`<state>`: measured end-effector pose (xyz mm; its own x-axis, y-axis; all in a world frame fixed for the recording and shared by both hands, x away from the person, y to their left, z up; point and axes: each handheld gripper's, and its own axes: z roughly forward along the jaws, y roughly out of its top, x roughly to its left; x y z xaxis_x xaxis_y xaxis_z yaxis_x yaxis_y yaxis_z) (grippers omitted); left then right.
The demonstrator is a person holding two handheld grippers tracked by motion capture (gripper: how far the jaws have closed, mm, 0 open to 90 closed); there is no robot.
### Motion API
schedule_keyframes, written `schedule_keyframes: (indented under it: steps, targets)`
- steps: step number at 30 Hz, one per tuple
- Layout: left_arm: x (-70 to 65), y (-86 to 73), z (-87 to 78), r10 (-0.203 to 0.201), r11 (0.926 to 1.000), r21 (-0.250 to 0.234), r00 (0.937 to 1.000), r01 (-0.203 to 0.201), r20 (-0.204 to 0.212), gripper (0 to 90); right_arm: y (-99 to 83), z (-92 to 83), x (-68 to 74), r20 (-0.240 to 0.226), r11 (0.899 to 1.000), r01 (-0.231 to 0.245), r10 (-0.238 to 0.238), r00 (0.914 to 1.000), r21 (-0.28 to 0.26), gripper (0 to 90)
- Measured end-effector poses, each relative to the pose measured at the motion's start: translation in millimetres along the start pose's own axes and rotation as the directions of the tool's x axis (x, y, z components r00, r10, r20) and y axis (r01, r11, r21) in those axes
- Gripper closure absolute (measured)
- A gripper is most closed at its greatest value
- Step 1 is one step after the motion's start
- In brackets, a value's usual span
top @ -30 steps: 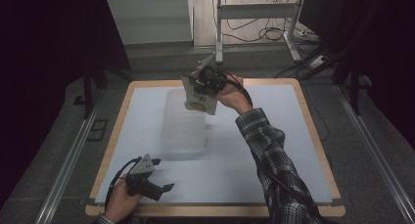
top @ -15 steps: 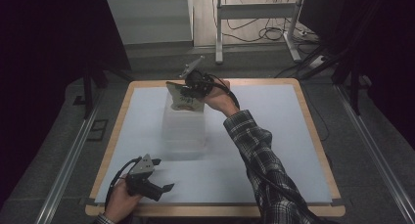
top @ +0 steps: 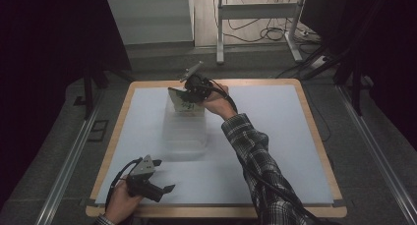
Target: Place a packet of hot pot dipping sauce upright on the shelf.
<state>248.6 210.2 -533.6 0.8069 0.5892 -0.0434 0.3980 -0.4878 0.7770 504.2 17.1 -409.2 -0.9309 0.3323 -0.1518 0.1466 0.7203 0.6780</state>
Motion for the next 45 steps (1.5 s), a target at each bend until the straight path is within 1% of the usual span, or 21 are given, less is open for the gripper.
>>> schedule_keyframes:
  steps: [2,4,6,9,10,19,23,26,29,36,39,45]
  targets:
    - [-0.1,0.0,0.2,0.001,1.0000,0.001,1.0000,-0.001,-0.001,0.2,-0.6,-1.3,1.2,0.016,1.000,0.004,-0.004,0.9999,0.001,65.7]
    - [-0.2,0.0,0.3,0.002,1.0000,0.003,1.0000,-0.002,-0.001,0.2,-1.4,-3.3,1.1,0.026,1.000,0.001,0.000,0.9997,-0.010,61.7]
    - [-0.1,0.0,0.3,0.002,1.0000,0.003,1.0000,-0.002,-0.002,0.2,-2.7,-6.7,0.4,0.033,1.000,-0.019,0.020,0.9993,-0.021,56.3]
    - [-0.2,-0.1,0.7,0.002,1.0000,0.005,1.0000,-0.002,-0.002,0.2,-5.1,-11.4,0.0,0.043,0.999,-0.026,0.027,0.9987,-0.026,49.3]
    - [-0.3,-0.1,0.7,0.002,1.0000,0.005,1.0000,-0.002,-0.003,0.2,-6.4,-13.4,-0.2,0.043,0.999,-0.029,0.030,0.9986,-0.030,46.7]
    - [0.2,-0.1,0.5,0.004,0.9999,0.010,1.0000,-0.004,-0.005,0.2,-14.7,-26.2,-1.4,0.039,0.996,-0.062,0.065,0.9971,-0.066,32.9]
    - [0.4,-0.1,0.4,0.000,1.0000,0.007,1.0000,0.000,-0.005,0.2,-17.4,-29.7,0.8,0.054,0.996,-0.060,0.063,0.9965,-0.062,28.2]
    - [0.3,-0.1,0.3,0.000,1.0000,0.008,1.0000,0.000,-0.005,0.2,-19.5,-31.2,1.7,0.050,0.996,-0.069,0.072,0.9961,-0.063,25.0]
    - [0.4,-0.2,0.4,-0.003,1.0000,0.008,1.0000,0.003,-0.005,0.3,-22.0,-33.3,2.6,0.048,0.996,-0.062,0.065,0.9967,-0.067,21.3]
    - [0.6,-0.1,0.4,-0.003,0.9999,0.012,1.0000,0.003,-0.007,0.2,-28.2,-40.4,2.1,0.034,0.991,-0.092,0.096,0.9948,-0.100,15.4]
    - [0.6,-0.1,0.5,-0.004,0.9999,0.013,1.0000,0.004,-0.006,0.2,-31.1,-42.4,2.0,0.030,0.990,-0.100,0.104,0.9942,-0.101,13.6]
    - [0.4,-0.2,0.7,-0.003,0.9999,0.015,1.0000,0.003,-0.006,0.2,-35.4,-47.5,2.5,0.037,0.987,-0.113,0.118,0.9923,-0.115,10.8]
